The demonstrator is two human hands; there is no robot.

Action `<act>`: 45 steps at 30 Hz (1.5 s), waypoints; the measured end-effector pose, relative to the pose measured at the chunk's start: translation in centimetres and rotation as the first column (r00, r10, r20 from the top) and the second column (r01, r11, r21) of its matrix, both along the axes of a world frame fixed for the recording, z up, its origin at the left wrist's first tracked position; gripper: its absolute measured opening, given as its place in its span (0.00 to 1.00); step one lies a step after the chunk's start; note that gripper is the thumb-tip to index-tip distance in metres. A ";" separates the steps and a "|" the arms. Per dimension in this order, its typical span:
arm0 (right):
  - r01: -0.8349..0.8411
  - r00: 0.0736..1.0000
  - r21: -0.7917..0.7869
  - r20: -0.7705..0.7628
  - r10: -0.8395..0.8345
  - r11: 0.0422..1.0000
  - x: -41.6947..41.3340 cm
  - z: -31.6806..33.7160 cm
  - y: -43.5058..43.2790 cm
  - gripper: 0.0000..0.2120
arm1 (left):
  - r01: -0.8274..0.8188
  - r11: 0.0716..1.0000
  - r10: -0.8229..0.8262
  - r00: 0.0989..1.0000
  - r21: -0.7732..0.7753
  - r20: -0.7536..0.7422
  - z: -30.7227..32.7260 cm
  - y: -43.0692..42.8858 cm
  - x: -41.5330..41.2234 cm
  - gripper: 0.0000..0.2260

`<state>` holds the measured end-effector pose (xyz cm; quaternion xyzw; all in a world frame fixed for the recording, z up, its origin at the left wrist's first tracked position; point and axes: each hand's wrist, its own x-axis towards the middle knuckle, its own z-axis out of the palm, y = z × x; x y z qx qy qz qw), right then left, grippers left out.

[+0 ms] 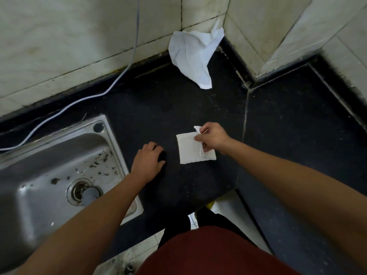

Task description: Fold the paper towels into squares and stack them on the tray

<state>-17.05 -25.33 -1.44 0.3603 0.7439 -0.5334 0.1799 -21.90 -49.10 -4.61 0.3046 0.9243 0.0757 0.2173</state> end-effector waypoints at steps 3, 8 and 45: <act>-0.073 0.996 0.066 0.046 0.070 0.995 -1.3 -1.5 -3.2 0.09 | -0.039 0.999 0.039 0.999 -0.012 0.017 0.2 -1.9 0.2 0.19; -0.218 0.974 0.210 0.100 0.201 0.953 -2.2 -3.3 -5.7 0.10 | -0.074 0.997 0.076 0.996 -0.038 0.041 -0.1 -4.3 0.8 0.19; -0.159 0.987 0.407 0.041 0.156 0.899 -1.8 -3.7 1.6 0.08 | 0.280 0.956 -0.278 0.960 -0.083 0.035 -1.1 5.7 0.6 0.29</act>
